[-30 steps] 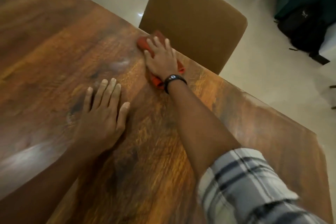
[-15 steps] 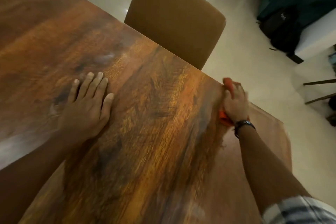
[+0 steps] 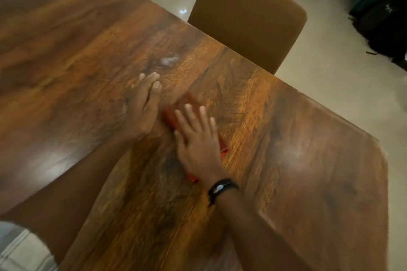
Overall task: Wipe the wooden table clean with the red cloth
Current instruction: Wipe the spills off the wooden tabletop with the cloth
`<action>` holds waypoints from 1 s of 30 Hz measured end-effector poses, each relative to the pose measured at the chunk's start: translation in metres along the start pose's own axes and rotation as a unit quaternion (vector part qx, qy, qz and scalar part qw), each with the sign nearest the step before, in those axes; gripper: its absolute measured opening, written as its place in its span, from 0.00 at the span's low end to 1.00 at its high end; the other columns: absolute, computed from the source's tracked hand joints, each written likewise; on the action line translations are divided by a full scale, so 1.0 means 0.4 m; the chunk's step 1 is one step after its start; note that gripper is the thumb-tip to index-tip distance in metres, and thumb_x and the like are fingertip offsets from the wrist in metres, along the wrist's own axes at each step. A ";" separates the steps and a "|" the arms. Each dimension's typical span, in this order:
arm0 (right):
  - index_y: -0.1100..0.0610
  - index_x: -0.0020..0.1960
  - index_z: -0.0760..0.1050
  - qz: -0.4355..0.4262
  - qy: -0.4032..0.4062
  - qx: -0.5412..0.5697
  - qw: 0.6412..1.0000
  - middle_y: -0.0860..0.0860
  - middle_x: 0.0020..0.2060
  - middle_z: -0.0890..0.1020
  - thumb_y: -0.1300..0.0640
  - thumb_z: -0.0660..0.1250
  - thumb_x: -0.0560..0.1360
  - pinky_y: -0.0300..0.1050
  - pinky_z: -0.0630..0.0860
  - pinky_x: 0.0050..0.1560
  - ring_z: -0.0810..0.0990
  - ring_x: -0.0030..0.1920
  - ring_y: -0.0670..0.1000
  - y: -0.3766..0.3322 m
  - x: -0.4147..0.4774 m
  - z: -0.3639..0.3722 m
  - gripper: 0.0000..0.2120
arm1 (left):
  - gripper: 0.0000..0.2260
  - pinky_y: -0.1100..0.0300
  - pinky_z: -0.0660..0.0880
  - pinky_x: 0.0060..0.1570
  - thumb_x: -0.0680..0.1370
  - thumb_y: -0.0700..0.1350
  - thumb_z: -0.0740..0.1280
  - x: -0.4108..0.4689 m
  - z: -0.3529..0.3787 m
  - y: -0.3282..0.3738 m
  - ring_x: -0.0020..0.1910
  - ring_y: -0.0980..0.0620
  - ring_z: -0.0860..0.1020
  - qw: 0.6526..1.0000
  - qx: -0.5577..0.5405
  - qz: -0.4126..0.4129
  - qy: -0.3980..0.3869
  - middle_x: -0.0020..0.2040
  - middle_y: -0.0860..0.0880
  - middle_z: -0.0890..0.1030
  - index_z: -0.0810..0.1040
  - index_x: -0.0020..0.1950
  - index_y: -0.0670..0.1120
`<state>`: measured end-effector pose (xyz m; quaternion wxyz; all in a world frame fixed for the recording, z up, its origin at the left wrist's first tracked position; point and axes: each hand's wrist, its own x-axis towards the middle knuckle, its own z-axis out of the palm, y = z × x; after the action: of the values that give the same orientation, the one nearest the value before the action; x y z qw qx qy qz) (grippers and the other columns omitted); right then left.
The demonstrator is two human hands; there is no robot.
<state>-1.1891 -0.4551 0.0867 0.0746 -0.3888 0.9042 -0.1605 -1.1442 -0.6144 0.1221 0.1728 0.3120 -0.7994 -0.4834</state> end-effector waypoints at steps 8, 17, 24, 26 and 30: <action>0.44 0.80 0.54 -0.072 -0.030 0.007 0.997 0.45 0.80 0.53 0.47 0.56 0.81 0.59 0.47 0.79 0.44 0.81 0.52 -0.099 -0.242 0.030 0.28 | 0.21 0.45 0.52 0.79 0.86 0.52 0.50 -0.172 -0.049 0.030 0.79 0.54 0.56 0.992 0.073 0.057 -0.091 0.77 0.48 0.67 0.69 0.75 0.45; 0.46 0.80 0.54 0.367 0.076 0.037 0.927 0.49 0.81 0.52 0.49 0.53 0.85 0.62 0.43 0.78 0.44 0.81 0.56 0.259 -0.474 -0.173 0.24 | 0.27 0.56 0.45 0.79 0.83 0.59 0.47 -0.445 -0.015 -0.025 0.80 0.58 0.51 0.972 0.104 0.059 -0.203 0.79 0.52 0.63 0.67 0.77 0.48; 0.42 0.81 0.46 -0.012 -0.058 0.021 0.998 0.43 0.81 0.46 0.50 0.53 0.83 0.58 0.42 0.79 0.41 0.81 0.52 -0.105 -0.637 0.014 0.29 | 0.27 0.50 0.47 0.80 0.82 0.55 0.48 -0.612 -0.030 -0.013 0.81 0.56 0.50 0.979 0.105 0.009 -0.177 0.80 0.50 0.61 0.65 0.78 0.46; 0.40 0.80 0.48 -0.003 -0.040 0.032 0.999 0.41 0.81 0.47 0.48 0.50 0.85 0.58 0.44 0.79 0.41 0.81 0.50 -0.003 -0.655 -0.028 0.26 | 0.27 0.52 0.46 0.80 0.82 0.55 0.49 -0.659 -0.034 0.001 0.81 0.57 0.50 0.978 0.108 0.007 -0.177 0.80 0.51 0.60 0.65 0.78 0.45; 0.43 0.80 0.55 0.214 0.031 0.015 0.976 0.45 0.80 0.52 0.51 0.54 0.85 0.64 0.48 0.78 0.46 0.81 0.55 0.342 -0.710 -0.178 0.24 | 0.23 0.69 0.37 0.75 0.86 0.52 0.50 -0.762 -0.011 0.032 0.80 0.58 0.49 0.965 0.139 0.046 -0.216 0.81 0.52 0.59 0.63 0.79 0.46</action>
<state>-1.1054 -0.1439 0.1087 0.0851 -0.1798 0.9658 -0.1660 -0.9185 -0.4101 0.1433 -0.0271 0.1841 -0.8905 -0.4152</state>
